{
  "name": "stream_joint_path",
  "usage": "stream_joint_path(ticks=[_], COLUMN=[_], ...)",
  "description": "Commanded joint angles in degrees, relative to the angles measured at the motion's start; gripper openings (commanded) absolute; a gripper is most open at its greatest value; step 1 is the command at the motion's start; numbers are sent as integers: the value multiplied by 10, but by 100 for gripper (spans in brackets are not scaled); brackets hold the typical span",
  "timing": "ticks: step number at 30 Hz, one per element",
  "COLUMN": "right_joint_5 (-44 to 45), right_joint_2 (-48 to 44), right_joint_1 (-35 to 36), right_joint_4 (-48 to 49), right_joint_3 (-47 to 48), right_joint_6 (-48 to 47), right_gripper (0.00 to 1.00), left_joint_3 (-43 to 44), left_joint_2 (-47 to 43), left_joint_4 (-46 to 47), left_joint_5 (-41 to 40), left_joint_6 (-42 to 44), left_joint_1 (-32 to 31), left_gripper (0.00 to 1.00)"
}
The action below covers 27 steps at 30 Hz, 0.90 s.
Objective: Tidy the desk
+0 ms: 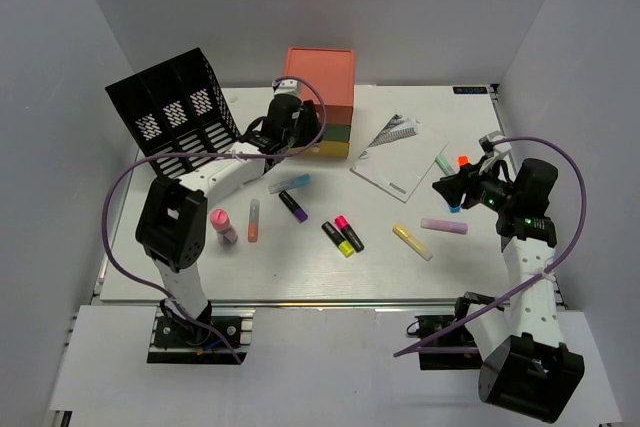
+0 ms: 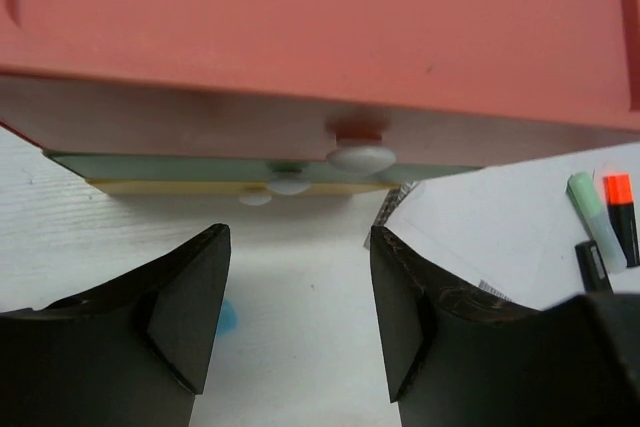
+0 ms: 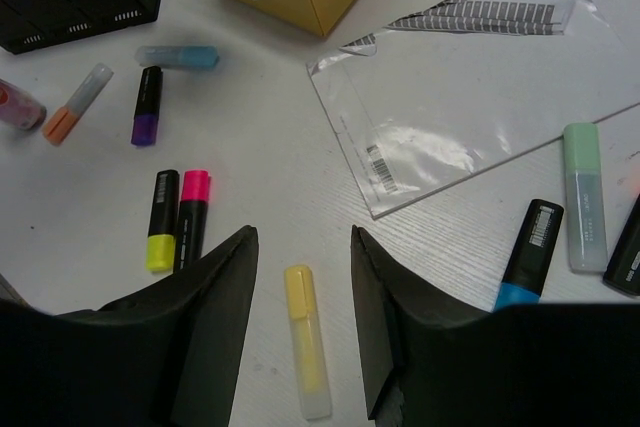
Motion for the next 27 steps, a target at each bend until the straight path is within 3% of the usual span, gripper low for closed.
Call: stream_joint_path(ticks=[1, 16, 27], right_joint_5=[6, 19, 22], right_joint_2=[-9, -9, -8], right_joint_1=[5, 6, 7], right_joint_4=[18, 23, 25], right_joint_3=[-3, -4, -5], right_joint_6=[7, 14, 14], right_gripper=[48, 48, 48], left_joint_3=[36, 101, 115], left_joint_2=[-6, 32, 39], left_joint_4=[1, -18, -15], left_joint_5=[-44, -79, -95], left_joint_6=[1, -12, -17], left_joint_1=[-5, -21, -21], left_gripper=[68, 65, 54])
